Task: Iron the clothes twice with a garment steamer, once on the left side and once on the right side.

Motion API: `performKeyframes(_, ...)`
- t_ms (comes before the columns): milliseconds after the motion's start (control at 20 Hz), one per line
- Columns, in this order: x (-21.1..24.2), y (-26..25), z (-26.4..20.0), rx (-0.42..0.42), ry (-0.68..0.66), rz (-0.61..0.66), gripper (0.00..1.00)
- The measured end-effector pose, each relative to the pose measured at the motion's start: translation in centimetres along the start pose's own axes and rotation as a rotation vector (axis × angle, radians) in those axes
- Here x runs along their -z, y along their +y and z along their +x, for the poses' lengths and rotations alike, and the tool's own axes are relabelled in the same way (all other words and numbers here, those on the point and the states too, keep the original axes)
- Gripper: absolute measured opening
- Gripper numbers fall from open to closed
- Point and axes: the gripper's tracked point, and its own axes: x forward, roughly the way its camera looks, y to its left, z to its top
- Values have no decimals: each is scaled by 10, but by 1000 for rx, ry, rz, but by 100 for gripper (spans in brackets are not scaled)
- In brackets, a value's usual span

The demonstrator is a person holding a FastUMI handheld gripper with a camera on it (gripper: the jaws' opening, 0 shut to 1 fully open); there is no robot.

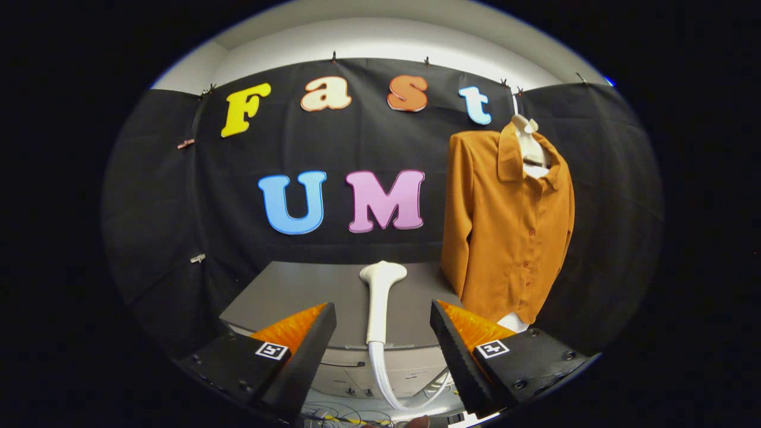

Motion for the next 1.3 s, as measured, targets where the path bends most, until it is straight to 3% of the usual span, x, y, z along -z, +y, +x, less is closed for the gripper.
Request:
performKeyframes(250,54,2,71,-4,203,9,99)
performKeyframes(500,86,12,119,-1,298,-16,99)
performKeyframes(650,95,21,136,-3,329,-42,77)
performKeyframes(700,107,22,144,1,355,-72,77)
performKeyframes(750,108,15,135,26,384,-122,65)
performKeyframes(850,108,12,151,2,359,-54,41)
performKeyframes(950,106,14,147,-30,348,-27,30)
performKeyframes(1050,103,17,145,-36,336,-8,24)
performKeyframes(1300,72,20,125,-60,230,10,24)
